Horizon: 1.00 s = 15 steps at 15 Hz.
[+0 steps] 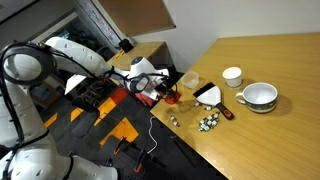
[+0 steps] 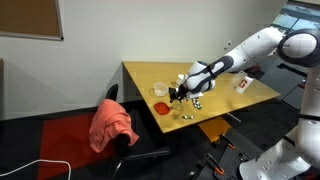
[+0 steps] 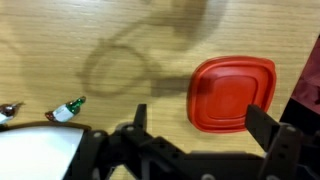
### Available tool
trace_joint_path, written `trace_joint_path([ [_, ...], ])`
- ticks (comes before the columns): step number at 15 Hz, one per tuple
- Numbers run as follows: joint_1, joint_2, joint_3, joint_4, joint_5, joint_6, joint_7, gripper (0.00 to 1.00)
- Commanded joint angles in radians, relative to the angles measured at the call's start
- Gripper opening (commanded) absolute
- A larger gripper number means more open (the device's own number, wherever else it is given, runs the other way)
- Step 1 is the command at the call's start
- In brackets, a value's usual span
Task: Take the orange lid from the clear bowl and put it on the table then pour out the contents from bowl onto the table then put the bowl on the table and put the lid on the bowl
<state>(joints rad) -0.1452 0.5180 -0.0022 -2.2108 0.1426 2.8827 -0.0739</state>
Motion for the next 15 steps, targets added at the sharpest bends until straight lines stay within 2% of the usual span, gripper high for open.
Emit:
trace_joint_path([
  [1,-0.008,0.007,0.006,0.028,-0.015,-0.033,-0.001,1.0],
  [5,-0.009,0.028,-0.002,0.086,-0.023,-0.093,-0.003,1.0],
  [8,-0.008,0.048,-0.01,0.134,-0.029,-0.155,-0.002,0.7],
  [11,0.002,0.074,-0.021,0.175,-0.037,-0.21,0.006,0.6],
  [15,0.015,0.104,-0.033,0.193,-0.052,-0.211,0.017,0.64],
])
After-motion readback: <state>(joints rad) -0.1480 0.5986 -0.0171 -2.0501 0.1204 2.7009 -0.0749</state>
